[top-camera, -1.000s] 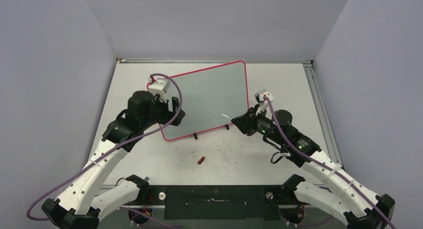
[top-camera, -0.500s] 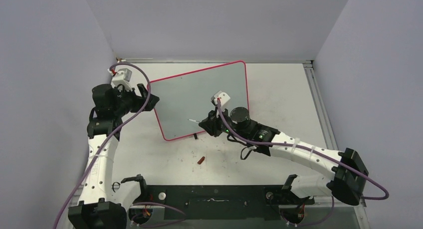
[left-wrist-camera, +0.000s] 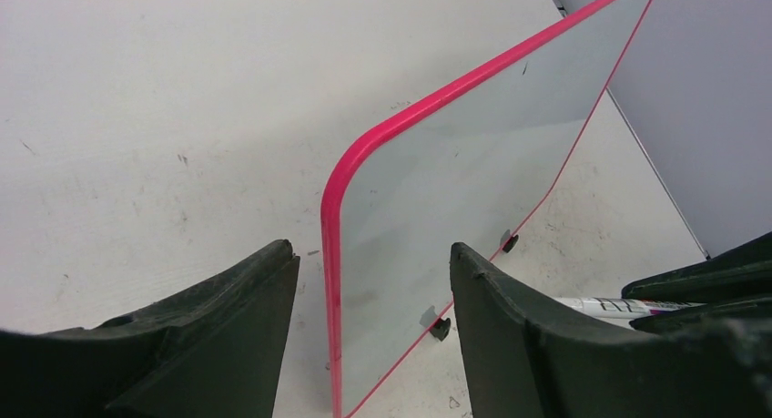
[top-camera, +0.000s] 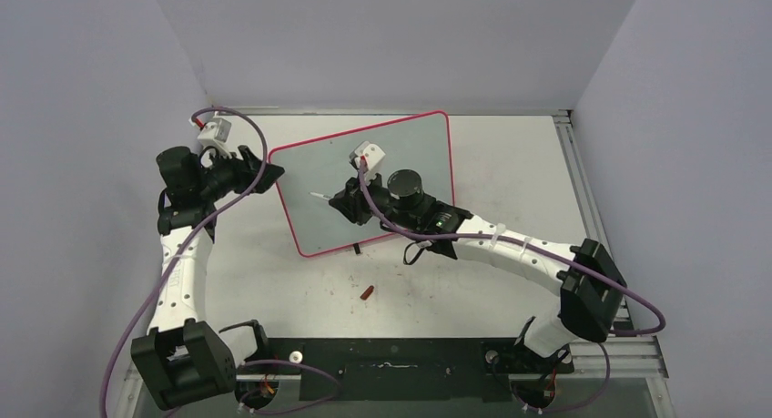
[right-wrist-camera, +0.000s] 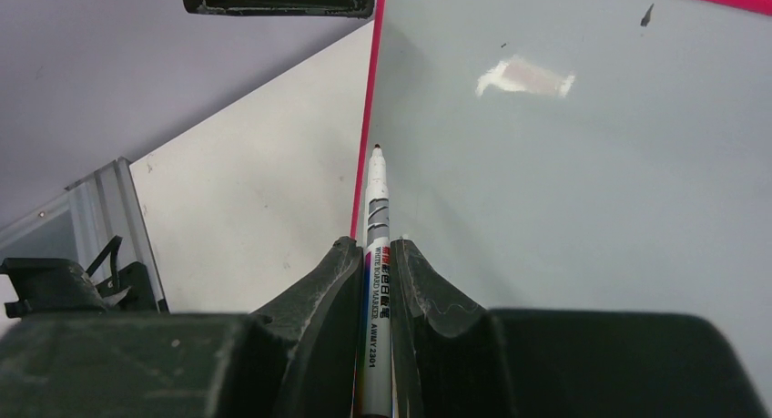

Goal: Write a sentence on the whiteboard

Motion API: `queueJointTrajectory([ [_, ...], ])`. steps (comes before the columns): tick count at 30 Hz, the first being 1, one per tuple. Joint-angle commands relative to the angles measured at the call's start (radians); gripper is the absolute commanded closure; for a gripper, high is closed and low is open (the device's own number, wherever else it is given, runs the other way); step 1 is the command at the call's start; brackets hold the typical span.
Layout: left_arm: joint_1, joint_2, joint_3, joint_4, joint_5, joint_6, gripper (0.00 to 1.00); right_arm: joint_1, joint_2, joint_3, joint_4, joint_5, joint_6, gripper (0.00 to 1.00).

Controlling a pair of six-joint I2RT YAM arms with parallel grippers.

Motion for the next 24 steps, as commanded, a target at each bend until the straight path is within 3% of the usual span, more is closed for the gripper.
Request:
queueJointTrajectory([
  [1,0.02,0.035,-0.003,0.167,0.112,-0.038,0.43,0.01,0.045,0.09,0.068,-0.012,-0.037,0.95],
  [7,0.02,0.091,-0.016,0.288,0.175,-0.071,0.58,0.033,0.102,0.152,0.063,0.038,-0.094,0.95],
  [21,0.024,0.094,-0.03,0.229,0.138,0.019,0.99,0.059,0.183,0.23,0.083,0.116,-0.155,0.95],
  [24,0.023,0.1,-0.033,0.212,0.136,0.048,1.0,0.062,0.188,0.231,0.097,0.128,-0.16,0.95],
])
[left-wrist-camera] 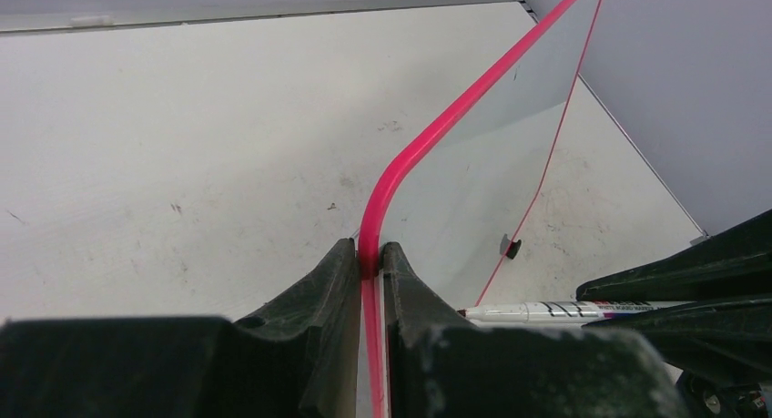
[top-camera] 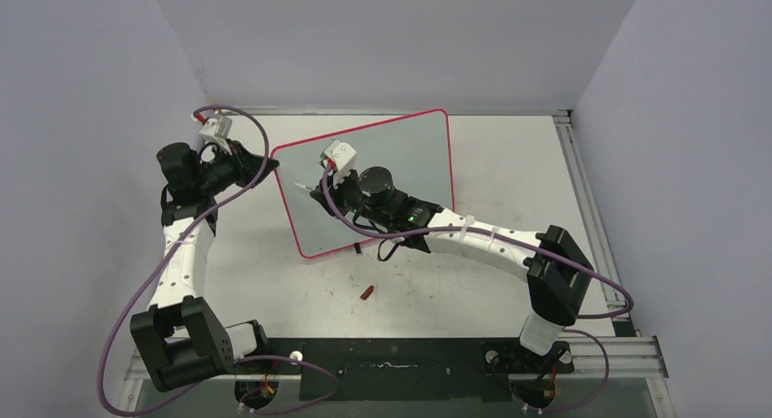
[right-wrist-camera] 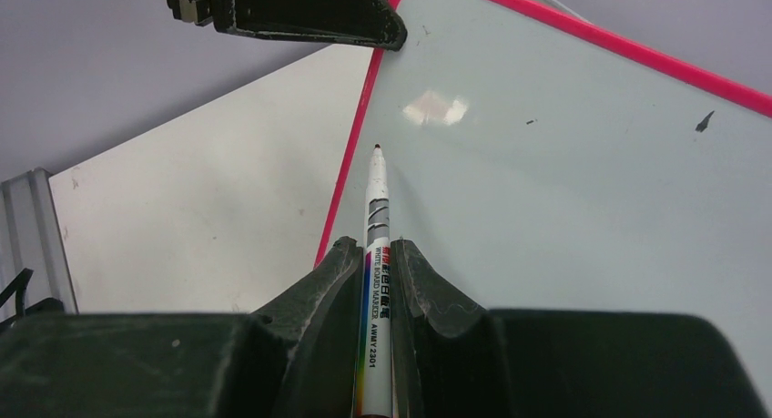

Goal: Write a sentence on the whiteboard

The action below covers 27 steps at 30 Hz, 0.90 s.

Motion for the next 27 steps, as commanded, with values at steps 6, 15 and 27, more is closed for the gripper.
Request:
queueJointTrajectory([
  [6,0.002,-0.004,-0.025,-0.032,0.01,0.125,1.0,0.011,0.004,0.049,0.098,0.046,-0.031,0.95],
  [15,0.002,-0.009,-0.03,-0.071,0.012,0.164,1.0,0.013,0.031,0.079,0.09,0.033,-0.045,0.95],
  [27,0.0,-0.015,-0.03,-0.076,0.023,0.168,1.0,0.022,0.078,0.119,0.08,0.049,-0.058,0.95],
])
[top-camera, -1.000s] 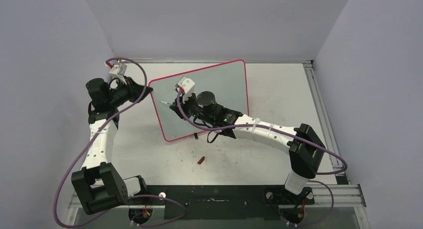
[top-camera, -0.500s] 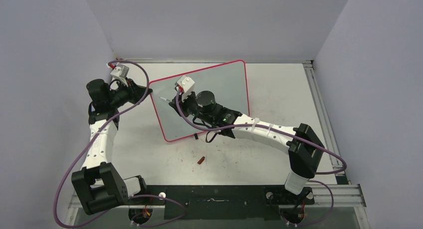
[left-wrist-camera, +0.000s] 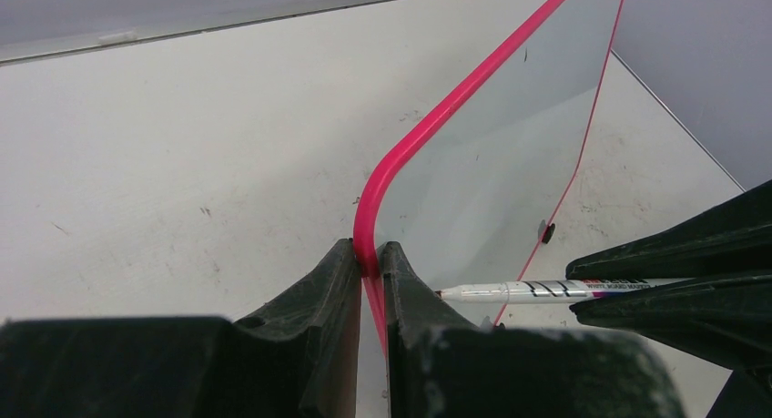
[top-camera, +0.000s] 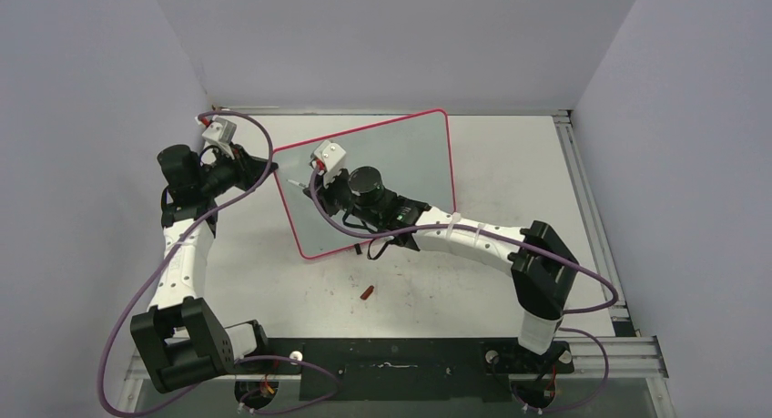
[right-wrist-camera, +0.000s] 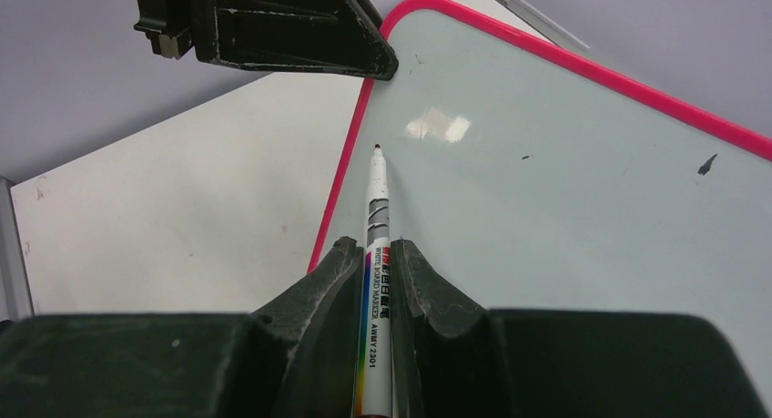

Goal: Write a sentence on the whiteboard

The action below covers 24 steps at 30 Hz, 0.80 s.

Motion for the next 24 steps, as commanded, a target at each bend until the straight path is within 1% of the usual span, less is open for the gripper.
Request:
queueJointTrajectory([
  [1,-0.002,-0.01,-0.018,-0.055,0.022,0.032,1.0,0.013,0.01,0.067,0.044,0.016,-0.017,0.95],
  [7,-0.001,-0.01,-0.018,-0.053,0.027,0.032,1.0,0.017,0.034,0.094,0.02,0.052,-0.024,0.95],
  [20,-0.001,-0.011,-0.017,-0.052,0.028,0.032,1.0,0.022,0.063,0.106,0.008,0.062,-0.032,0.95],
  [24,0.0,-0.012,-0.017,-0.052,0.028,0.032,1.0,0.024,0.075,0.111,0.007,0.111,-0.031,0.95],
])
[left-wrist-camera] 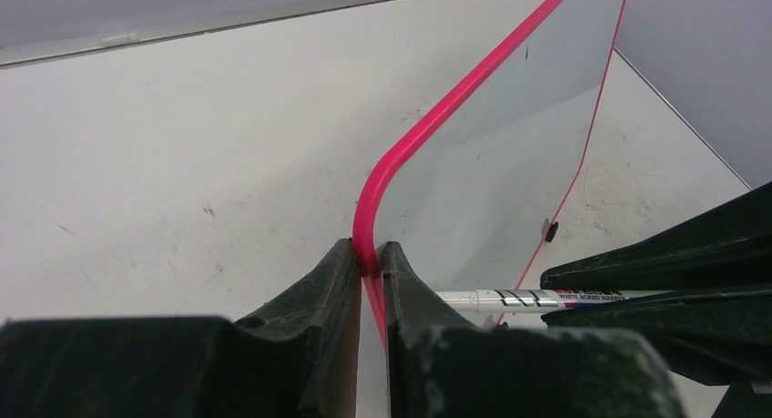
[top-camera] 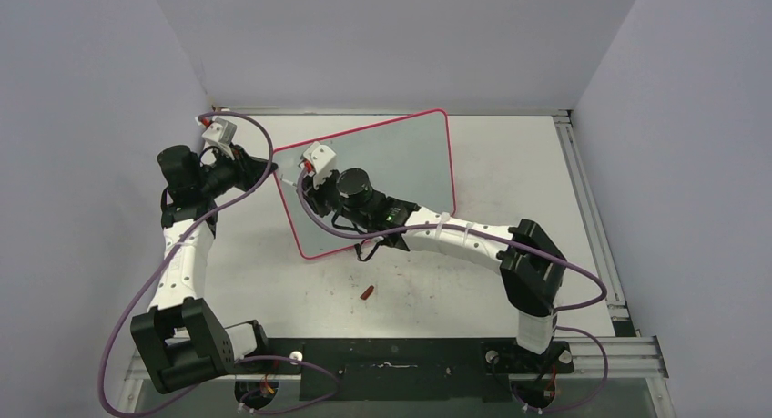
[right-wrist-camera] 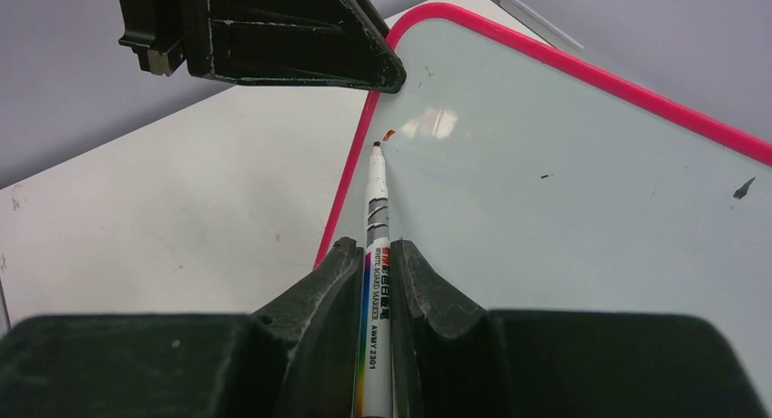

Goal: Write a sentence on the whiteboard

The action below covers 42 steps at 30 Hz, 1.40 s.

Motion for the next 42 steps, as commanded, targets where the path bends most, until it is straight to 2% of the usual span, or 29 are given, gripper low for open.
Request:
queueJointTrajectory([
  [1,-0.002,-0.007,-0.016,-0.048,0.022,0.02,1.0,0.003,0.009,0.036,0.032,0.065,-0.014,0.95],
  [12,-0.003,-0.008,-0.015,-0.048,0.024,0.02,1.0,0.003,0.001,0.027,0.069,0.144,-0.019,0.95],
  [29,-0.002,-0.012,-0.017,-0.043,0.028,0.019,1.0,0.003,0.003,0.047,0.092,0.187,-0.041,0.95],
  [42,-0.004,-0.018,-0.02,-0.037,0.024,0.015,1.0,0.006,-0.022,-0.045,0.075,0.191,-0.026,0.95],
])
